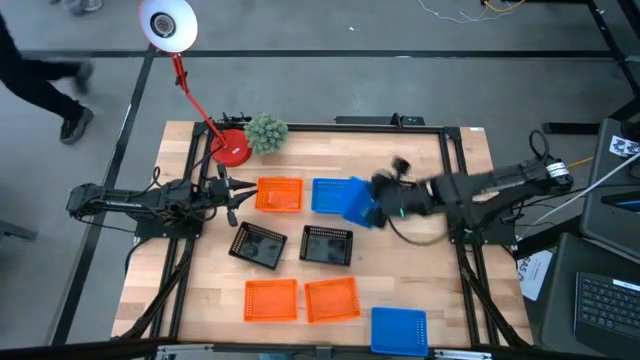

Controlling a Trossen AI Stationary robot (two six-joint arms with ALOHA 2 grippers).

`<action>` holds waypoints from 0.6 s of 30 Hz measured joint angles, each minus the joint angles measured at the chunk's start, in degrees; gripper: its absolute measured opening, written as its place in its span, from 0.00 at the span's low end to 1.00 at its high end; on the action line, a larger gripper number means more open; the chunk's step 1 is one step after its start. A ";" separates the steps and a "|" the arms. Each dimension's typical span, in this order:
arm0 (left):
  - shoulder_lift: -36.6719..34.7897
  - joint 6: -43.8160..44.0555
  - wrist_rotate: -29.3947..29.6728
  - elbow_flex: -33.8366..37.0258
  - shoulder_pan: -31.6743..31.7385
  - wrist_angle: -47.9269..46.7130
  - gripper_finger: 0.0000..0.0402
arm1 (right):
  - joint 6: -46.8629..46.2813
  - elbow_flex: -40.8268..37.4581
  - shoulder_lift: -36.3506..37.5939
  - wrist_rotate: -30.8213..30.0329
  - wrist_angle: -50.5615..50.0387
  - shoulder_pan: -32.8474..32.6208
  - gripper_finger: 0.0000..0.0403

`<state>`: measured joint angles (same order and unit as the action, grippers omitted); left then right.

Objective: Stack baskets by color
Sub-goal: Stack the middle right blue bin on the top blue bin

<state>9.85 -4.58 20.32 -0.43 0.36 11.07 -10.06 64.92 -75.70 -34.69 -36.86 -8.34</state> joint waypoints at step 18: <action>0.00 1.48 -0.01 0.00 0.00 -2.62 0.20 | 33.08 35.63 -31.80 34.91 -22.53 25.85 0.00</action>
<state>9.85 -3.10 20.31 -0.43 0.36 8.45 23.03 100.56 -107.51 0.22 -59.39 17.51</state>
